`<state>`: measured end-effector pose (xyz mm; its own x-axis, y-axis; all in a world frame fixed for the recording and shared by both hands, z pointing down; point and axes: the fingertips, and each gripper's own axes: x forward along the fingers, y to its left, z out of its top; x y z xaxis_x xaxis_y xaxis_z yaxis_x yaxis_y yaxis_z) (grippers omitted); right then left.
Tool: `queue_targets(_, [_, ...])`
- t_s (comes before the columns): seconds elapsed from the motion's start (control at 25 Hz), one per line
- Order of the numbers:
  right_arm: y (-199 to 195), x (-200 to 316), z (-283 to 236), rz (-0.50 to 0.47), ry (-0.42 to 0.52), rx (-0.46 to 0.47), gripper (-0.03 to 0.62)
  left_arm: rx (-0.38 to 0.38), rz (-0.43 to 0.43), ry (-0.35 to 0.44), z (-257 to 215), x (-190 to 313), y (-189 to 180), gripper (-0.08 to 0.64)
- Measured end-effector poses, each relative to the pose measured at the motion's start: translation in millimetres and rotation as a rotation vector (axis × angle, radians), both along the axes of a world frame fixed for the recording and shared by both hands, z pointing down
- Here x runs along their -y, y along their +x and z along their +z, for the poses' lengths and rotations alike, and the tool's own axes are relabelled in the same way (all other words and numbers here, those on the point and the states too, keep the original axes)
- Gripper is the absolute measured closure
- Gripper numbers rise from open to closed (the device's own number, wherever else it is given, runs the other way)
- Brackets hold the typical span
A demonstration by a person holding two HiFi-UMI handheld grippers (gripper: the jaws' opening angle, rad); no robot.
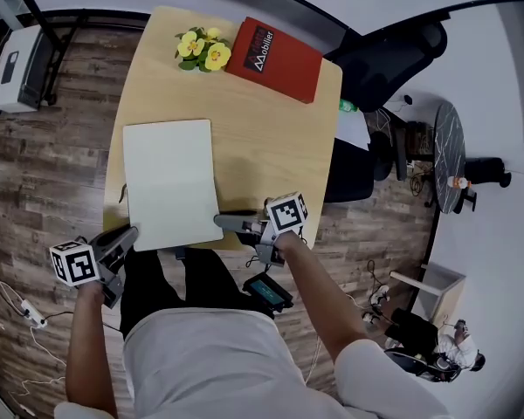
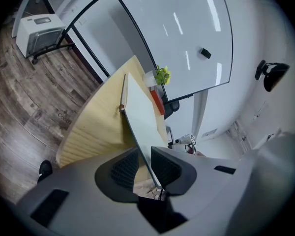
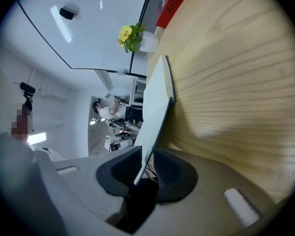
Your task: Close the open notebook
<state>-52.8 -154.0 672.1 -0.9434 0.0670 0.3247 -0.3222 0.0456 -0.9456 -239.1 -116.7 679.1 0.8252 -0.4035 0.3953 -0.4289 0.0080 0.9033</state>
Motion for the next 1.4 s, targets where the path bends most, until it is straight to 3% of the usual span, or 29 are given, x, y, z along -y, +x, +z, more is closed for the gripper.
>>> queue_targets(0.28, [-7.1, 9.9, -24.4, 0.049, -0.022, 0.063, 0.518, -0.045, -0.016, -0.024, -14.6, 6.0, -5.0, 0.468])
queue_targets(0.48, [-5.7, 16.7, -30.4, 0.093, -0.046, 0.085, 0.517, -0.242, -0.112, -0.116, -32.9, 16.8, 1.7, 0.472])
queue_targets(0.56, [-4.5, 18.6, -31.5, 0.102, -0.059, 0.088, 0.517, -0.282, -0.118, -0.131, -37.1, 20.0, 3.8, 0.476])
queue_targets(0.68, [-3.7, 21.3, -37.7, 0.12, -0.083, 0.108, 0.515, -0.313, -0.119, -0.131, -42.0, 22.3, 3.6, 0.475])
queue_targets(0.92, [7.0, 29.2, -48.1, 0.121, -0.042, 0.099, 0.508, -0.352, -0.1, -0.133, -49.2, 26.8, 12.5, 0.474])
queue_targets(1.16, [36.1, 32.4, -49.9, 0.213, -0.049, 0.123, 0.506, -0.365, -0.133, -0.16, -45.0, 27.8, 14.7, 0.493])
queue_targets(1.24, [47.3, 38.3, -57.1, 0.232, 0.054, 0.129, 0.506, -0.364, -0.154, -0.169, -41.1, 28.1, 11.7, 0.503])
queue_targets(1.28, [52.3, 40.6, -60.3, 0.215, 0.162, 0.099, 0.505, -0.368, -0.161, -0.173, -40.2, 28.7, 11.0, 0.503])
queue_targets(1.32, [56.4, 41.6, -61.7, 0.175, 0.303, 0.043, 0.496, -0.374, -0.167, -0.176, -40.3, 29.6, 10.5, 0.503])
queue_targets(1.4, [58.6, 39.3, -61.4, 0.038, 0.618, -0.101, 0.392, -0.388, -0.173, -0.181, -42.1, 31.4, 9.1, 0.5])
